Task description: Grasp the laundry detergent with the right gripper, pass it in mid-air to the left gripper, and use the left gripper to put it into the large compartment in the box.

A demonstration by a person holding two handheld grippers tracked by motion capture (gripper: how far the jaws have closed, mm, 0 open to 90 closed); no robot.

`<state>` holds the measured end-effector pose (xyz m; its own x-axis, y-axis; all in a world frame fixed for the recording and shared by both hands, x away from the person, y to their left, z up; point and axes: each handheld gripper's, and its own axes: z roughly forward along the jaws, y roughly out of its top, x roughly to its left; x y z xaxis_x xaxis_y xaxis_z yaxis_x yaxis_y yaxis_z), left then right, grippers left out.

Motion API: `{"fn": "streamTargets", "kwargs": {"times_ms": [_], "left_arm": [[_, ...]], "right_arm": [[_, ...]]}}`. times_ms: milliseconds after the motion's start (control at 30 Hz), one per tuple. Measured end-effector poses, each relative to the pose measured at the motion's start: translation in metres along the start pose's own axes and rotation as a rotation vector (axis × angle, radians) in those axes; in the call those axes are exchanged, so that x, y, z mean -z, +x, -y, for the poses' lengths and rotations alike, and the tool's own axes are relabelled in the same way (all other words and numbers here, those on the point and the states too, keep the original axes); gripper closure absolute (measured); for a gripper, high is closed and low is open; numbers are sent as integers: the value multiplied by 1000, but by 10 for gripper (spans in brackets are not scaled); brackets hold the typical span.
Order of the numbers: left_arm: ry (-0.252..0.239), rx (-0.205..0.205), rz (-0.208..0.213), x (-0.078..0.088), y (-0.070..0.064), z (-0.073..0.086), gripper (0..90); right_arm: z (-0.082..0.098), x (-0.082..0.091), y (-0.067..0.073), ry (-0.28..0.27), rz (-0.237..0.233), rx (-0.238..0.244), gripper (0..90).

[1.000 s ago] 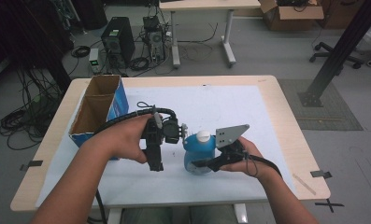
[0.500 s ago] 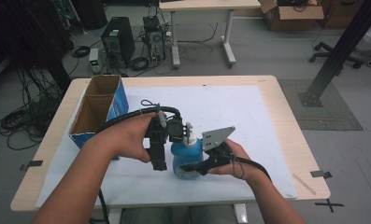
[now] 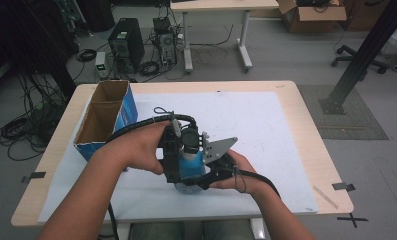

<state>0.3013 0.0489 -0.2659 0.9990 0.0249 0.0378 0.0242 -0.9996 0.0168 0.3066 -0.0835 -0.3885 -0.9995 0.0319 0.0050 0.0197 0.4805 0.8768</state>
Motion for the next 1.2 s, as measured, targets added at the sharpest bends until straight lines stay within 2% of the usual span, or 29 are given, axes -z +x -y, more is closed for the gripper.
{"fn": "streamTargets", "kwargs": {"times_ms": [533, 833, 1033, 1200], "left_arm": [[4, -8, 0, -3, 0, -2, 4], [4, -9, -21, -3, -1, -2, 6], [4, -11, -19, -3, -2, -4, 42], [7, -15, -19, -3, -2, -5, 64]], "right_arm": [[-8, -13, 3, -1, 8, -5, 454], [-9, -14, 2, 4, 24, -2, 453], [-10, -14, 1, -1, 27, 15, 453], [-10, -14, 3, -1, 19, -1, 452]]}}
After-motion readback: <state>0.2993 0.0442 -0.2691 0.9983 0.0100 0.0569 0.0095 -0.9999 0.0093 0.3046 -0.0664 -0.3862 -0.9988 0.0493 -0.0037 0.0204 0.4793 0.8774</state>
